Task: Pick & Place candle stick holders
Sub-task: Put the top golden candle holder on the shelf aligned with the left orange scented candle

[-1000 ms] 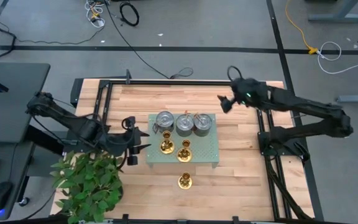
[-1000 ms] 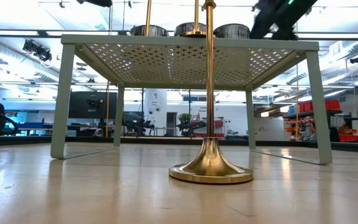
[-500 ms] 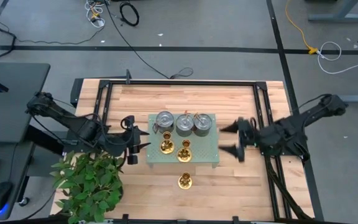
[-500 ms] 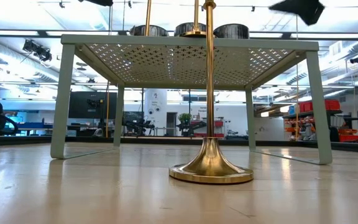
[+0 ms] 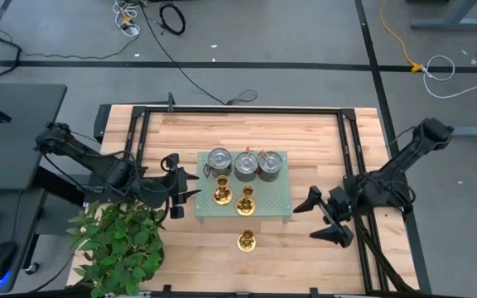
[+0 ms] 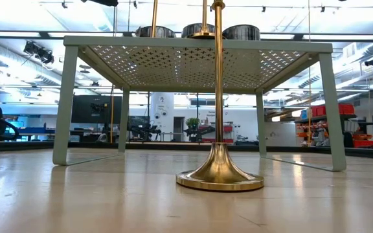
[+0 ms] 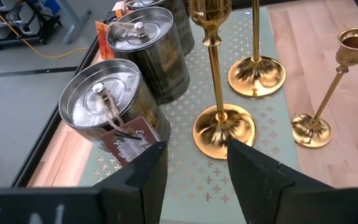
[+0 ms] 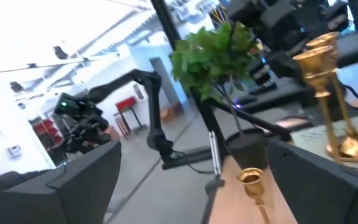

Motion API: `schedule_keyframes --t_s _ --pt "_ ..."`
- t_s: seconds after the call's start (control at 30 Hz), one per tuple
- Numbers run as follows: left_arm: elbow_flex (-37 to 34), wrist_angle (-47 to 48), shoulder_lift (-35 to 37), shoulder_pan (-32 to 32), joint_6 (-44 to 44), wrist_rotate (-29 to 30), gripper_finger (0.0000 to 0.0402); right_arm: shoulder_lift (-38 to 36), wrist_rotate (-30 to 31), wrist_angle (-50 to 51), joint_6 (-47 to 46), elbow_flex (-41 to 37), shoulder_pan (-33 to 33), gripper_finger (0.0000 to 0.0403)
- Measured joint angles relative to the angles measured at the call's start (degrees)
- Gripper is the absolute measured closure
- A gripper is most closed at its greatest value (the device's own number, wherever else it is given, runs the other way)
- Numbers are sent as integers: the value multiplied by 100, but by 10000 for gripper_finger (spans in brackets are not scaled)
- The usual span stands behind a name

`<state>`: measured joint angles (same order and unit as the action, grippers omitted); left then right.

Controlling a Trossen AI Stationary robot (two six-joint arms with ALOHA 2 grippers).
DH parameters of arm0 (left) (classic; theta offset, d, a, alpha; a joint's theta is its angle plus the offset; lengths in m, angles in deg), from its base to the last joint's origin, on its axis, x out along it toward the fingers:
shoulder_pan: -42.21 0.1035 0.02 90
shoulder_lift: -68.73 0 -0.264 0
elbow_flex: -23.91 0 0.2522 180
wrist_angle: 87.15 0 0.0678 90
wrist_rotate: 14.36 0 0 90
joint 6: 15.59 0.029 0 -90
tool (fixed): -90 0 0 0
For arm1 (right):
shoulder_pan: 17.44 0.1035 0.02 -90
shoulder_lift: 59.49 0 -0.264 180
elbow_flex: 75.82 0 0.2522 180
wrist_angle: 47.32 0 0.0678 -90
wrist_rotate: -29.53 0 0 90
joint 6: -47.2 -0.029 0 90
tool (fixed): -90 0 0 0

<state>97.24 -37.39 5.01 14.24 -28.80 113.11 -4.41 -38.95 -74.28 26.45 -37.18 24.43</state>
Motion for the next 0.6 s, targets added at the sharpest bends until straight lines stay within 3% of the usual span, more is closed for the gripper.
schedule_keyframes --t_s 0.17,0.3,0.47,0.6 --pt "2 1 0 0 -110 0 232 786 -1 -1255 387 -123 264 3" --pt "2 28 0 0 -116 0 232 1421 135 -1482 572 204 568 3" --pt "2 57 0 0 -119 0 232 2096 1314 -676 763 1025 1139 3" --pt "2 78 0 0 -121 0 232 2731 2543 387 303 1804 1575 3"
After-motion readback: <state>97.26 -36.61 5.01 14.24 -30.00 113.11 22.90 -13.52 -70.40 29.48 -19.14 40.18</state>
